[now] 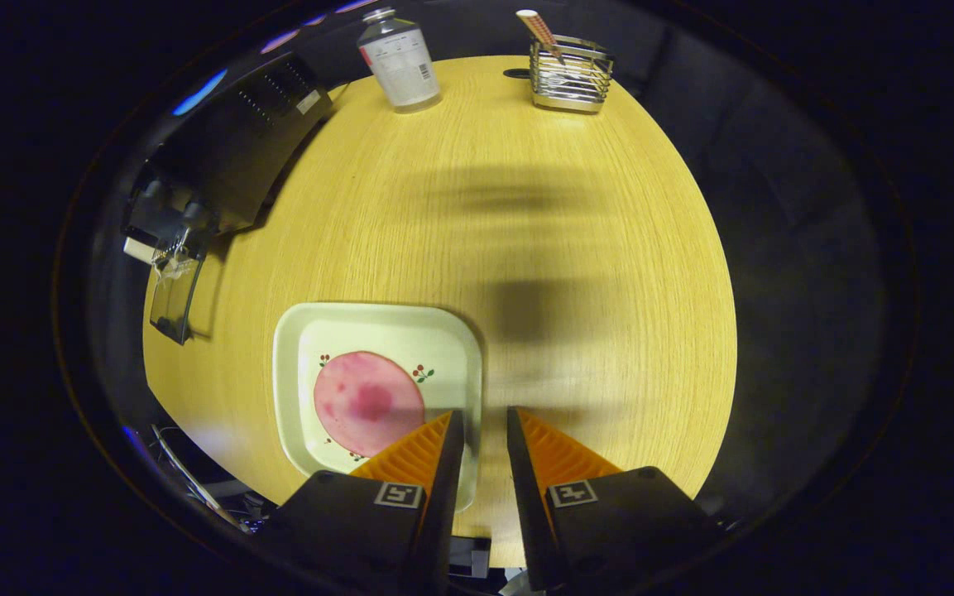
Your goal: Open the toaster oven, put the food inside, and close the toaster oven door.
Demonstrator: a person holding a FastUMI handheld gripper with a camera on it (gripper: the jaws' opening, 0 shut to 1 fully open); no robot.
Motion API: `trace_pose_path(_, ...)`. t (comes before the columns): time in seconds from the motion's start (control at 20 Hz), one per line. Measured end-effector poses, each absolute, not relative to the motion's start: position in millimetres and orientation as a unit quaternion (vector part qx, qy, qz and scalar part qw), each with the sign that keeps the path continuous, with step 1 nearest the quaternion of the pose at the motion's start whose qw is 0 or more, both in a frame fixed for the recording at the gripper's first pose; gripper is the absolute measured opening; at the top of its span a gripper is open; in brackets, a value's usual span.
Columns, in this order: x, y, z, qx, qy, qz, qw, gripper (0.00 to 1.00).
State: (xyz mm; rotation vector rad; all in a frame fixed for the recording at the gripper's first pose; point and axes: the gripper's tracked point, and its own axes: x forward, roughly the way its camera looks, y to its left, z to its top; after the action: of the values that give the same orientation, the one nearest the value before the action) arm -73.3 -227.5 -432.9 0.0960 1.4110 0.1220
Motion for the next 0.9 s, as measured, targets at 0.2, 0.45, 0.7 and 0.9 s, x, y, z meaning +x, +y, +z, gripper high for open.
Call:
trace_pose_path(0.2, -76.5, -215.7, -440.2, 0.127, 0.655, 0.071, 0.741, 0.12)
trace_pose_path(0.45, -83.4, -209.9, -436.8, 0.219, 0.651, 0.091, 0.721, 0.06)
trace_pose_path(0.7, -87.6, -198.4, -420.8, 0.291, 0.618, 0.112, 0.722, 0.05)
trace_pose_path(0.9, -87.2, -181.3, -403.3, 0.359, 0.588, 0.107, 0.717, 0.06)
